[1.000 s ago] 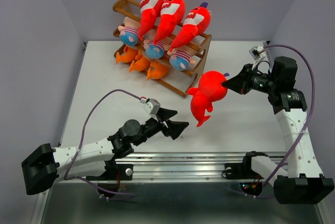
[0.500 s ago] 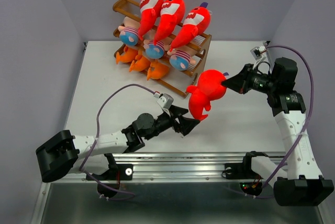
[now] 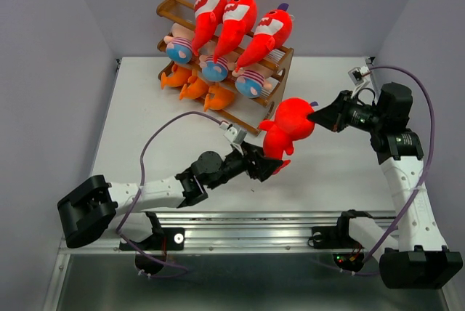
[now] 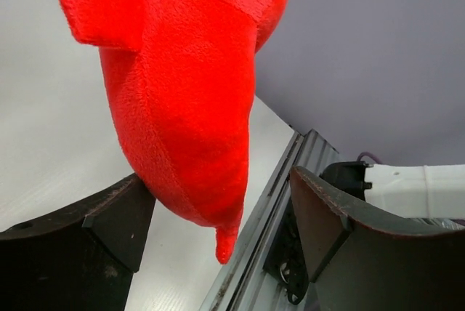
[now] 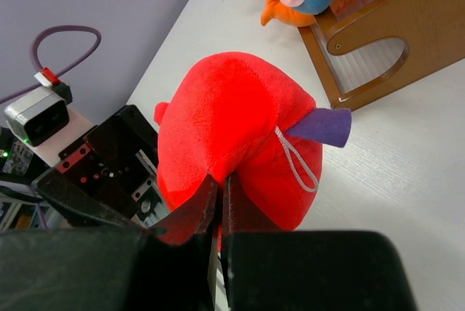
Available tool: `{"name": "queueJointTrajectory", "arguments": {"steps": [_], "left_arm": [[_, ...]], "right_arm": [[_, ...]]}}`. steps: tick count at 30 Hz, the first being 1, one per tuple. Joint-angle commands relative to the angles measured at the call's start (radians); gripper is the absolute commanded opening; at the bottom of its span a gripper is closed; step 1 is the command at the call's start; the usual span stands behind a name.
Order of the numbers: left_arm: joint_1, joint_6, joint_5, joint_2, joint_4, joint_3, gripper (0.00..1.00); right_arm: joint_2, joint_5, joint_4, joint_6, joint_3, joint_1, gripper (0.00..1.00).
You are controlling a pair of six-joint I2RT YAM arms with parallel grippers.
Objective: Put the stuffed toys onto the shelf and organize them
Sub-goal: Pass the stuffed toy from the right arm to the left
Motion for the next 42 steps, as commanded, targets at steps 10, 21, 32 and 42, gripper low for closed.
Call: {"name": "queueJointTrajectory", "arguments": {"steps": [10, 21, 32, 42], "left_arm": [[-0.005, -0.005, -0.065, 0.034, -0.036, 0.102, 0.02], [-0.005, 0.22, -0.014, -0.112, -0.252, 0.07, 0.0], [-0.002, 0.328, -0.074, -0.313, -0.501, 0.065, 0.0], [0.004, 0.432, -0.185, -0.524, -0.707, 0.129, 0.0]], "right_arm": [[-0.04, -0.014, 0.075, 0.001, -0.021, 0.002, 0.01], [-0.108, 0.045, 0.072, -0.063, -0.058, 0.002, 0.28], [-0.135, 0.137, 0.043, -0.126, -0.038, 0.002, 0.8], [-0.158, 0.194, 0.041, -0.169, -0.061, 0.002, 0.86]]}}
